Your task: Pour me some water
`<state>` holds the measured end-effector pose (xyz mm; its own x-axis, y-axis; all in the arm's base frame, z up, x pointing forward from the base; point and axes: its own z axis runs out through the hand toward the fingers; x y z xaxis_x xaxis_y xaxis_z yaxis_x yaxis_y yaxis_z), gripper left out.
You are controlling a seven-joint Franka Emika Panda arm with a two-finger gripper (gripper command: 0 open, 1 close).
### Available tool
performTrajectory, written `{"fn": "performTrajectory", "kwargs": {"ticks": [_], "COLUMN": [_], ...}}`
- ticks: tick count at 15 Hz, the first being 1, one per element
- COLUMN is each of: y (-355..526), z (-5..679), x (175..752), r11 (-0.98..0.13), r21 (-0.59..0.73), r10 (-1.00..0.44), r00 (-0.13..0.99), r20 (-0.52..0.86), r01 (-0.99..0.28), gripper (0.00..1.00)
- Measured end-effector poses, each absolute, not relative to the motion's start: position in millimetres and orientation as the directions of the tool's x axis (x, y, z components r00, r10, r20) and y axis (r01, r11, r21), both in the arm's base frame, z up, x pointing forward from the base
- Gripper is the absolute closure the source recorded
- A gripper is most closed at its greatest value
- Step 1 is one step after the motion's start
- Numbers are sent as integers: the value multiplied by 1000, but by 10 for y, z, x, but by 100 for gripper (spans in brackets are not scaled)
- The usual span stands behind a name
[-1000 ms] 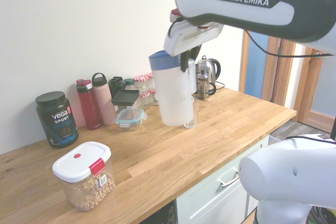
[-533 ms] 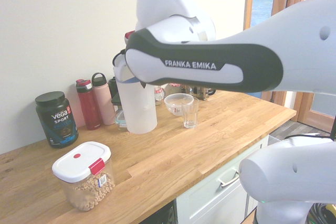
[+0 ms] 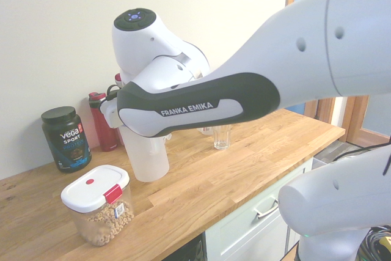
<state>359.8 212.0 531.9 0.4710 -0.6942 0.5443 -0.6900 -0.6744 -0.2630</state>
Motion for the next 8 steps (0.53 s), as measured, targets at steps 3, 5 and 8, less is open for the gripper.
{"fn": "performTrajectory", "kwargs": {"ticks": [3, 5, 8], "y": [2095, 2122, 2194], "z": [5241, 5150, 5022], "x": [3842, 3935, 4008], "r11": [-662, -657, -653], "r21": [-273, -294, -319], "r10": [-704, -713, -723], "r00": [455, 448, 438], "r20": [545, 539, 535], "r01": [-698, -694, -687], "gripper": [100, 100, 100]}}
